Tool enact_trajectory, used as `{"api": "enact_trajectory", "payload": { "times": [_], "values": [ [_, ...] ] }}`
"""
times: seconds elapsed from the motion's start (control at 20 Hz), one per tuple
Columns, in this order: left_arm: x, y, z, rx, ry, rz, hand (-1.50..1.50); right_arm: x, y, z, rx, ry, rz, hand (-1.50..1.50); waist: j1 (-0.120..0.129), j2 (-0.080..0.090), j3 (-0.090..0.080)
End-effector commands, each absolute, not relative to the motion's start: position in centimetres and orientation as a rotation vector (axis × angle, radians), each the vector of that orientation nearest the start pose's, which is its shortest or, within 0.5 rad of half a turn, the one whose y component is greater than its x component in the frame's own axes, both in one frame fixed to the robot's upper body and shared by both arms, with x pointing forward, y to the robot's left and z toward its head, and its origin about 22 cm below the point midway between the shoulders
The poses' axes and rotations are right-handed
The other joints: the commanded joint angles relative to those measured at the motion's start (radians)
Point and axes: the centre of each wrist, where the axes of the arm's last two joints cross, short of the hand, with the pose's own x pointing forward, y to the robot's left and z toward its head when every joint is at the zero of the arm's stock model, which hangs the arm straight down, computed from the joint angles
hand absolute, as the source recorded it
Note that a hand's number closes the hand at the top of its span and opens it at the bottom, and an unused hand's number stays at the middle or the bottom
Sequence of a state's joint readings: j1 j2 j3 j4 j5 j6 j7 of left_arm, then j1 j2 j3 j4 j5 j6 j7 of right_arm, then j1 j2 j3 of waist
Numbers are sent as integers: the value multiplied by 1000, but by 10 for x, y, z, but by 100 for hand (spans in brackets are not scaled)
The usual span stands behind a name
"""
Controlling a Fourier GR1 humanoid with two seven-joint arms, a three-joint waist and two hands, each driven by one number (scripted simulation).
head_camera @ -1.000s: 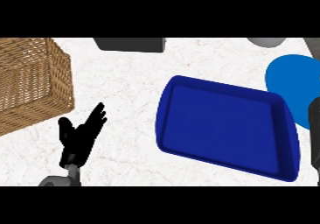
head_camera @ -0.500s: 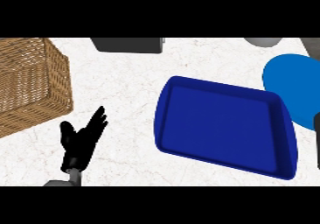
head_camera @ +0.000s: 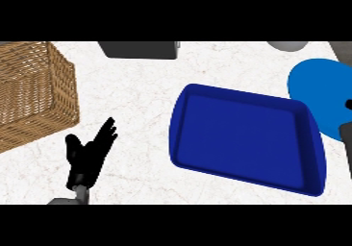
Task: Pick the cupcake from the tray and place it in the plate
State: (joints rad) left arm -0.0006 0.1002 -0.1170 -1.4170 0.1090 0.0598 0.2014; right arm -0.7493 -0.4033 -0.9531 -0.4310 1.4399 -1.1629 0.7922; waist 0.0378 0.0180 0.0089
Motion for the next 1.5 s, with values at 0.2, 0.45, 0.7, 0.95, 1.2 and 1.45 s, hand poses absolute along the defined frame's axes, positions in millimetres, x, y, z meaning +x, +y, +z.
{"api": "enact_trajectory", "payload": {
  "times": [0.2,0.45,0.7,0.95,1.2,1.45],
  "values": [
    [237,234,-42,-17,-1192,-15,0,368,-399,21,-1816,-832,-986,-150,-16,-8,-2],
    [229,224,-38,-16,-1182,-15,0,357,-368,0,-1720,-872,-1062,-150,-29,-17,-3],
    [237,249,-33,10,-1186,-3,0,339,-340,12,-1527,-1061,-1043,-150,-46,-22,-5],
    [241,253,-41,13,-1194,-7,0,297,-321,-8,-1449,-1121,-970,-150,-47,-20,-8],
    [217,249,-34,3,-1176,13,0,276,-293,-35,-1434,-1084,-890,-150,-37,-20,-9],
    [228,233,-35,-9,-1200,-16,0,264,-256,-56,-1414,-1051,-863,-150,-37,-20,-10]
  ]
}}
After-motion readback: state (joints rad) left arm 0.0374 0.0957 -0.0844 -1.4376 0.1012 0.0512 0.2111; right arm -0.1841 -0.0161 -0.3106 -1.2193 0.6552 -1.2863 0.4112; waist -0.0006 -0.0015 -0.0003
